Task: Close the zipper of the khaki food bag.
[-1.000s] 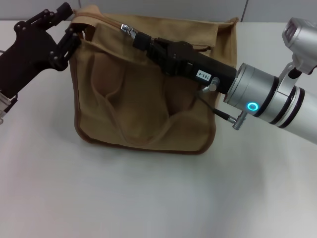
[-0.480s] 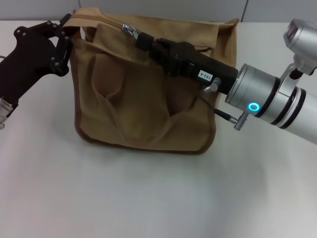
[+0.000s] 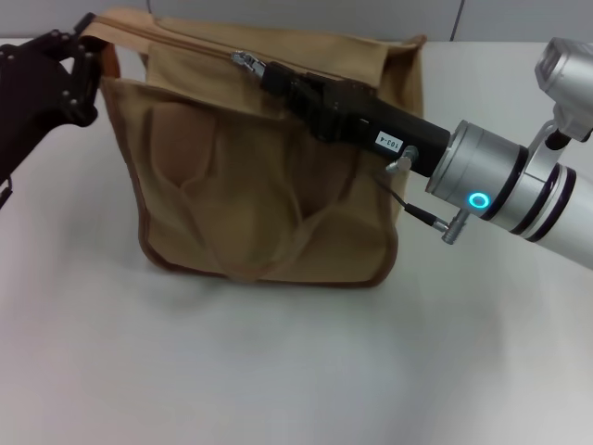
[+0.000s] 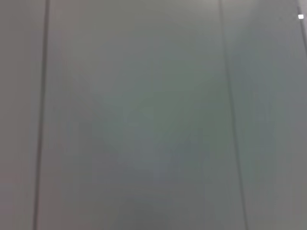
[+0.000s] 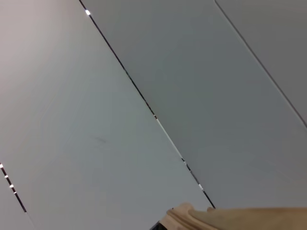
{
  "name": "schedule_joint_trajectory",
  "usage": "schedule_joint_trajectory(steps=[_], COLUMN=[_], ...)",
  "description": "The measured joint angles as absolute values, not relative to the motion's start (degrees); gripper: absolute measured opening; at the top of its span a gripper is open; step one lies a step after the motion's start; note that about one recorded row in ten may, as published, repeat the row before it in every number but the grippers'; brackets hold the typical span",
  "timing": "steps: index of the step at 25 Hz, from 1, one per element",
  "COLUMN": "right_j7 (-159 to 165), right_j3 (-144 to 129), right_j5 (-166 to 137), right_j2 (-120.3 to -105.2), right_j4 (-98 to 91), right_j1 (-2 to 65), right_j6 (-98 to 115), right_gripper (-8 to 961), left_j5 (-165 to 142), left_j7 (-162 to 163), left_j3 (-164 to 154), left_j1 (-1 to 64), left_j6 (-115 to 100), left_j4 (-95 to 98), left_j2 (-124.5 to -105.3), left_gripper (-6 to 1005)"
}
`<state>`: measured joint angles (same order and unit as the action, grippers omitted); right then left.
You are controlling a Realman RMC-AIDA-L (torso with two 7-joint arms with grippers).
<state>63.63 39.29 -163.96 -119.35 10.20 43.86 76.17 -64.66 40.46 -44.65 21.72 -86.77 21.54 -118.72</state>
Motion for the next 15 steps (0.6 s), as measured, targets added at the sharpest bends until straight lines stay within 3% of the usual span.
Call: schedule_joint_trajectory(steps=[15], right_j7=[63.8], right_j3=[40.4], right_j5=[-163.7], right_j2=[-119.09], right_j4=[7.3], right_j1=[39.7], right_j6=[76.8], right_gripper=[25], left_j5=[-63.7], left_j7=[41.4], left_j3=[-43.4], left_j1=[21.8], left_j6=[-82.9], left_j4=[21.5], left_j2=[-118.65], left_gripper=[89])
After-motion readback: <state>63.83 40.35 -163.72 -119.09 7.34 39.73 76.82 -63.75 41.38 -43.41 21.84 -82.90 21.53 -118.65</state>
